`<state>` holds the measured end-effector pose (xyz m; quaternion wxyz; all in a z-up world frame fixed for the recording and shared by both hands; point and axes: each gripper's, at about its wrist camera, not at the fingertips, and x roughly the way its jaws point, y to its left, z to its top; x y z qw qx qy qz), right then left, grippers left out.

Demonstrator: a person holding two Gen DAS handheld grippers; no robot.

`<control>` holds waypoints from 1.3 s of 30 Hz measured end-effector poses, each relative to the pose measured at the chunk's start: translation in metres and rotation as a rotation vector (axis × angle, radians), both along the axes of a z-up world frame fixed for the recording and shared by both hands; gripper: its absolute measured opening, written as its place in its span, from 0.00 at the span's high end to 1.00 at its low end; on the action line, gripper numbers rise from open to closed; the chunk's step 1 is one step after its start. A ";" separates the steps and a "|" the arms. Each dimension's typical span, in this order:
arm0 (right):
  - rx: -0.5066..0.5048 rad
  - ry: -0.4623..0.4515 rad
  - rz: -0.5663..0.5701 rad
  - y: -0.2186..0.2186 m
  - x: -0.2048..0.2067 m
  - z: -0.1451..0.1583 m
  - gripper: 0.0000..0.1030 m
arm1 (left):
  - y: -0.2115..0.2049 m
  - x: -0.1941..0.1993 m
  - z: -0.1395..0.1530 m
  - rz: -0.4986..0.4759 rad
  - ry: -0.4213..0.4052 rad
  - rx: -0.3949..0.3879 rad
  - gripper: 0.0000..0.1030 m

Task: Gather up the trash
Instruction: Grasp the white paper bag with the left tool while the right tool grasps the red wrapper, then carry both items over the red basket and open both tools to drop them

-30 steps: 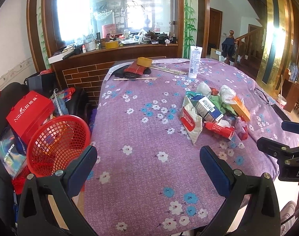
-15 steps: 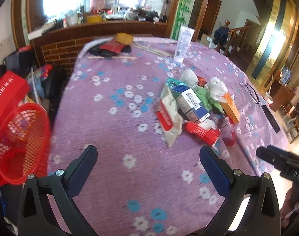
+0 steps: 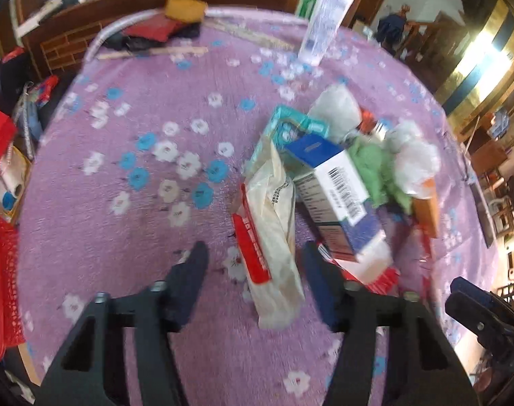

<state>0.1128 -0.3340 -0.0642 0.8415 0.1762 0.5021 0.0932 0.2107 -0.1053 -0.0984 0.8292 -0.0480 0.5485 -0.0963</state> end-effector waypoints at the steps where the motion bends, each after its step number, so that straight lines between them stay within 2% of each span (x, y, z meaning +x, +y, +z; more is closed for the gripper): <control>1: 0.000 0.007 0.006 0.001 0.004 -0.002 0.38 | 0.000 0.003 -0.005 0.002 0.011 0.000 0.59; 2: -0.001 0.013 0.009 0.001 0.007 -0.005 0.39 | 0.001 0.006 -0.010 0.007 0.028 -0.013 0.59; 3: 0.001 0.020 0.010 0.001 0.009 -0.007 0.39 | 0.002 0.007 -0.011 0.010 0.033 -0.028 0.65; 5: 0.005 0.029 0.011 -0.001 0.015 -0.012 0.43 | 0.002 0.004 -0.010 0.019 0.015 -0.021 0.65; 6: 0.004 0.034 0.013 -0.001 0.019 -0.014 0.44 | 0.002 0.001 -0.009 0.019 0.004 -0.022 0.68; 8: 0.008 0.050 0.016 -0.002 0.026 -0.021 0.49 | 0.002 -0.005 -0.008 0.018 -0.010 -0.029 0.68; 13: 0.015 0.095 0.034 -0.005 0.042 -0.039 0.51 | 0.009 -0.031 0.007 0.063 -0.065 -0.017 0.69; 15: 0.023 0.112 0.053 -0.005 0.048 -0.045 0.64 | 0.011 -0.043 0.014 0.083 -0.083 -0.010 0.68; 16: 0.028 0.118 0.065 -0.005 0.049 -0.047 0.66 | 0.012 -0.047 0.017 0.089 -0.088 -0.007 0.68; 21: 0.011 0.054 0.105 -0.008 0.041 -0.038 0.69 | 0.021 -0.081 0.036 0.164 -0.112 0.014 0.68; 25: -0.027 -0.025 0.159 -0.004 0.020 -0.015 0.69 | 0.035 -0.099 0.049 0.226 -0.118 0.000 0.68; 29: -0.042 -0.110 0.276 0.029 0.005 0.011 0.69 | 0.062 -0.114 0.065 0.262 -0.147 -0.017 0.68; 31: -0.017 -0.144 0.338 0.055 0.003 0.025 0.69 | 0.078 -0.119 0.072 0.268 -0.155 -0.008 0.68; 34: 0.036 -0.170 0.419 0.103 0.008 0.042 0.69 | 0.112 -0.131 0.084 0.301 -0.182 -0.009 0.68; 39: 0.091 -0.189 0.557 0.184 0.018 0.057 0.69 | 0.188 -0.143 0.095 0.408 -0.202 0.018 0.68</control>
